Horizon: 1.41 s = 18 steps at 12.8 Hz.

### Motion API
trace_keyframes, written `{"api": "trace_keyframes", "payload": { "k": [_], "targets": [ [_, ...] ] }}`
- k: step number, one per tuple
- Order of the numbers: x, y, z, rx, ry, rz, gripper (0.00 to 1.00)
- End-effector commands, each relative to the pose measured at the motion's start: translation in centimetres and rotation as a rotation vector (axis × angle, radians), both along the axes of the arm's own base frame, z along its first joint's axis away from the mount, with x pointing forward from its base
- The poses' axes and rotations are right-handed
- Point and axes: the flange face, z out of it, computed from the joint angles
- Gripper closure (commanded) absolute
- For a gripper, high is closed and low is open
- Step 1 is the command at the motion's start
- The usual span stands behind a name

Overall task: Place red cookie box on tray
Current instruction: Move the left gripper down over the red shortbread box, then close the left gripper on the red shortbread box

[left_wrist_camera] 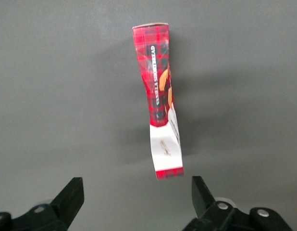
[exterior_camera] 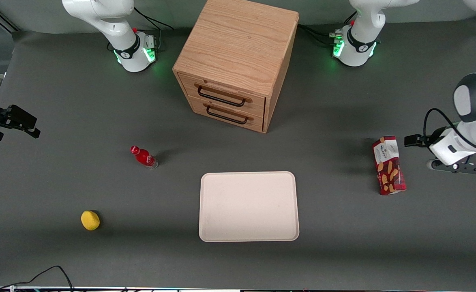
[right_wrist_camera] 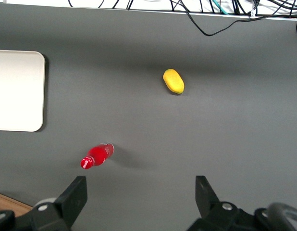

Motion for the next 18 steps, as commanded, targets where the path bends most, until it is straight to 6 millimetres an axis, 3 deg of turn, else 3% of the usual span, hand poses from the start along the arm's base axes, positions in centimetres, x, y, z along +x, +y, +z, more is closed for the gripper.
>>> {"api": "trace_keyframes", "payload": {
  "k": [1,3,6,7,8,9,14,18],
  "targets": [
    [-0.5,0.0,-3.7,-0.002,-0.031,-0.035,0.00],
    [-0.7,-0.3,-7.9,-0.028,-0.089,-0.007,0.00],
    [-0.3,-1.2,-11.7,-0.032,-0.135,-0.016,0.00],
    [-0.6,-1.6,-12.5,-0.032,-0.148,-0.003,0.15],
    [-1.1,-1.5,-13.0,-0.030,-0.153,0.017,0.72],
    [-1.2,-1.3,-13.1,-0.030,-0.150,0.020,1.00],
    [-1.3,-1.6,-11.2,-0.074,-0.129,0.070,1.00],
    [0.7,-2.0,-3.7,-0.132,-0.064,0.094,1.00]
  ]
}}
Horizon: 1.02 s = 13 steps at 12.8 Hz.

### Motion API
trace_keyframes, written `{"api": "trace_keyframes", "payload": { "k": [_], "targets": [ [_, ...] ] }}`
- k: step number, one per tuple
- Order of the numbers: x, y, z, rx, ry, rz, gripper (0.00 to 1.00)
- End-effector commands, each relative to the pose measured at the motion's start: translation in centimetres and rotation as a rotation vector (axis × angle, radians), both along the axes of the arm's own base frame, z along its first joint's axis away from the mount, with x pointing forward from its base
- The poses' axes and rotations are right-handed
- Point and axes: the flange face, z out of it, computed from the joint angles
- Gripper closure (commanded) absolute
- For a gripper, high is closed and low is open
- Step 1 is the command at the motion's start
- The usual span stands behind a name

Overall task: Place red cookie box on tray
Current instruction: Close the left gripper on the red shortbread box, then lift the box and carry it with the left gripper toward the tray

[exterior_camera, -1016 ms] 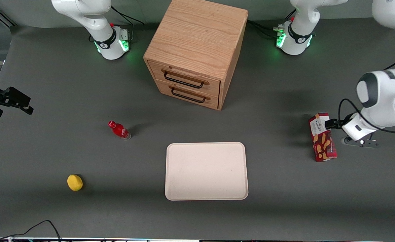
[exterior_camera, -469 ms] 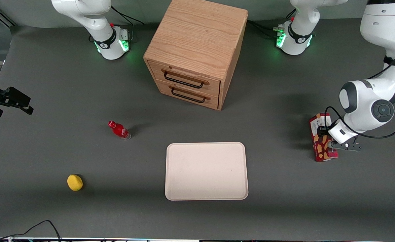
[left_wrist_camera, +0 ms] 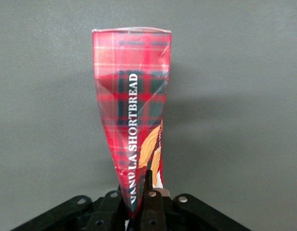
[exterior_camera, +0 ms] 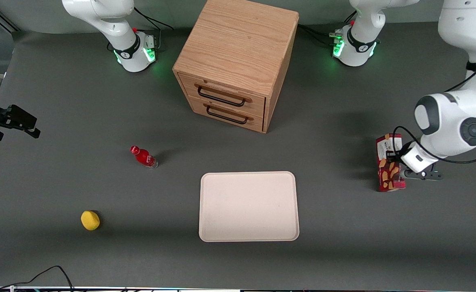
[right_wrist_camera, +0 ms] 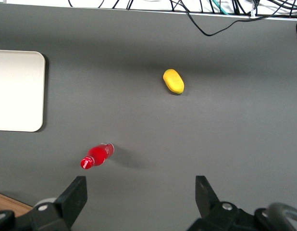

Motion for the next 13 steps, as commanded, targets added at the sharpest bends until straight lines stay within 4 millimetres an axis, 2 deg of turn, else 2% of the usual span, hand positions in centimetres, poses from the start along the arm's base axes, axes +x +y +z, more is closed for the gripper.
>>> {"api": "trace_keyframes", "payload": {
  "k": [1,4,5,6,7,8,10,12,13],
  "targets": [
    [1.6,-0.6,8.1,-0.046,0.044,0.019,1.00],
    [3.9,-1.6,18.4,-0.051,0.082,0.089,1.00],
    [4.5,-3.5,21.9,-0.047,0.079,0.128,1.00],
    [4.9,-6.3,24.8,-0.048,0.066,0.159,1.00],
    [5.4,-9.6,26.4,-0.049,0.051,0.208,1.00],
    [5.5,-13.3,26.9,-0.056,0.049,0.256,1.00],
    [5.6,-20.5,25.3,-0.080,0.068,0.285,1.00],
    [7.2,-26.0,22.4,-0.153,-0.004,0.289,1.00],
    [7.9,-28.9,19.9,-0.167,-0.042,0.289,1.00]
  ]
}}
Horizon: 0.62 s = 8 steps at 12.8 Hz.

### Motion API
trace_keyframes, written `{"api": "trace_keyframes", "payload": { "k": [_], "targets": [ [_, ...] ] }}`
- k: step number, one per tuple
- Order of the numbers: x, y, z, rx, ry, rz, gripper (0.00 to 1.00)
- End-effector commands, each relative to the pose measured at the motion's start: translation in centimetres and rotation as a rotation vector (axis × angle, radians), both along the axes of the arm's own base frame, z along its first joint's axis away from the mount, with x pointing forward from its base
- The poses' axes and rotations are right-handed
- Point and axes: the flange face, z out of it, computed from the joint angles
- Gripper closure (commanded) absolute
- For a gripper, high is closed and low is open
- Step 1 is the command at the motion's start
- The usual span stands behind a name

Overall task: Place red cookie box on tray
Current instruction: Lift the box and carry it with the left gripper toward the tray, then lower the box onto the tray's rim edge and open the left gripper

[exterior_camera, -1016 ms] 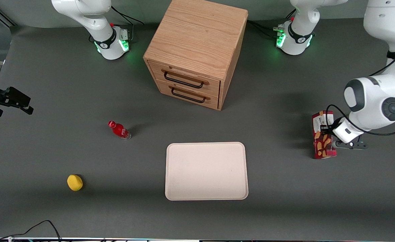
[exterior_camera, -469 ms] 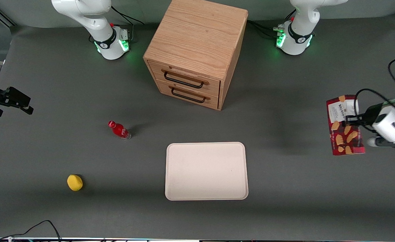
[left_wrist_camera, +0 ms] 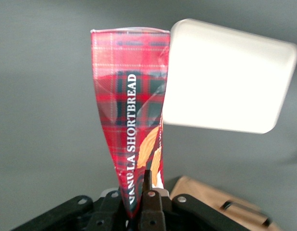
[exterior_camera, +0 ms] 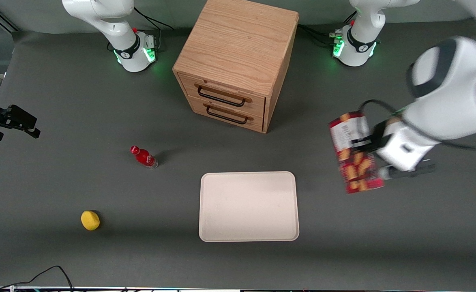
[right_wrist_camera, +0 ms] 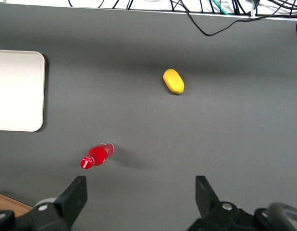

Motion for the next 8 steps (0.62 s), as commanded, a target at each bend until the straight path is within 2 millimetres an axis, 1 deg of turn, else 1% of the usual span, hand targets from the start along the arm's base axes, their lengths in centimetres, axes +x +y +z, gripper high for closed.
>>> {"api": "trace_keyframes", "payload": {
  "k": [1,3,4,5,8],
  "targets": [
    [3.3,-5.5,-6.9,-0.026,-0.075,0.037,1.00],
    [5.0,-8.2,-13.5,-0.001,-0.163,0.050,1.00],
    [5.6,-8.8,-16.1,0.017,-0.209,0.039,1.00],
    [5.8,-8.9,-18.4,0.035,-0.232,0.020,1.00],
    [5.4,-10.0,-23.3,0.060,-0.250,-0.037,1.00]
  ]
}}
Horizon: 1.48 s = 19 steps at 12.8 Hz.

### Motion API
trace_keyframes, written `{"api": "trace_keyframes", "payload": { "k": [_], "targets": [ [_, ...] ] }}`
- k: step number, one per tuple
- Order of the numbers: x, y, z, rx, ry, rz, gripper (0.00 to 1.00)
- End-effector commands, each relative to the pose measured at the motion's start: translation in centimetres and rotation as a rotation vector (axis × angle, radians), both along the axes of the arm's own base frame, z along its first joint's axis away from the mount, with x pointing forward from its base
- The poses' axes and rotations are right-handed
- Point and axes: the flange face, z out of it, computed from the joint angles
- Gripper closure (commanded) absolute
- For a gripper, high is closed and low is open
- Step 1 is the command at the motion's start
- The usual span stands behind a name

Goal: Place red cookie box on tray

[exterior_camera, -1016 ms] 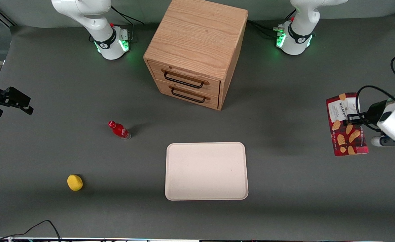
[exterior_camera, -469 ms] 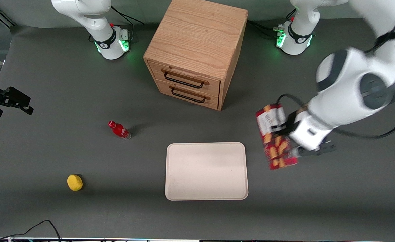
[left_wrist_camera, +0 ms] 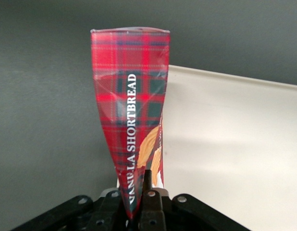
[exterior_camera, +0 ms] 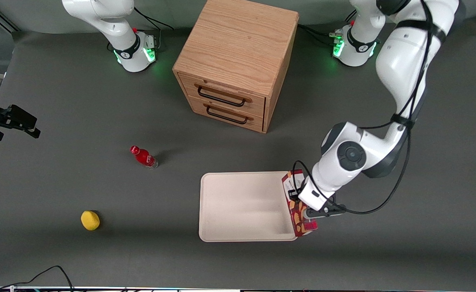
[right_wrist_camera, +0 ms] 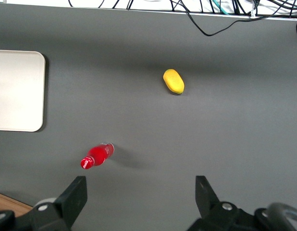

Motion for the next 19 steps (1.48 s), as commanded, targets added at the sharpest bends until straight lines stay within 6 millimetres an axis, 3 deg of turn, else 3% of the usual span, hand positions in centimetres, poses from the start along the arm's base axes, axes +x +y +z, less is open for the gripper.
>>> {"api": "trace_keyframes", "payload": {
  "k": [1,4,6,8,10,11,13,14,16,19],
  "targets": [
    [-0.1,-1.2,-1.2,0.028,-0.048,-0.029,1.00],
    [-0.4,-1.6,-2.4,0.018,-0.062,-0.028,1.00],
    [-0.6,-1.6,-3.2,0.036,-0.066,-0.045,0.00],
    [-0.9,-0.8,-3.3,0.059,-0.052,-0.047,0.00],
    [-0.8,1.0,-1.1,0.086,-0.023,-0.018,0.00],
    [-1.2,1.7,1.2,0.131,0.025,-0.009,0.00],
    [-2.6,4.1,9.8,0.128,0.130,0.025,0.00],
    [-3.3,6.6,13.6,0.149,0.165,0.005,0.00],
    [-4.7,13.2,21.6,0.127,0.193,-0.016,0.00],
    [-10.0,23.4,30.2,0.162,0.277,-0.167,0.00]
  ]
}}
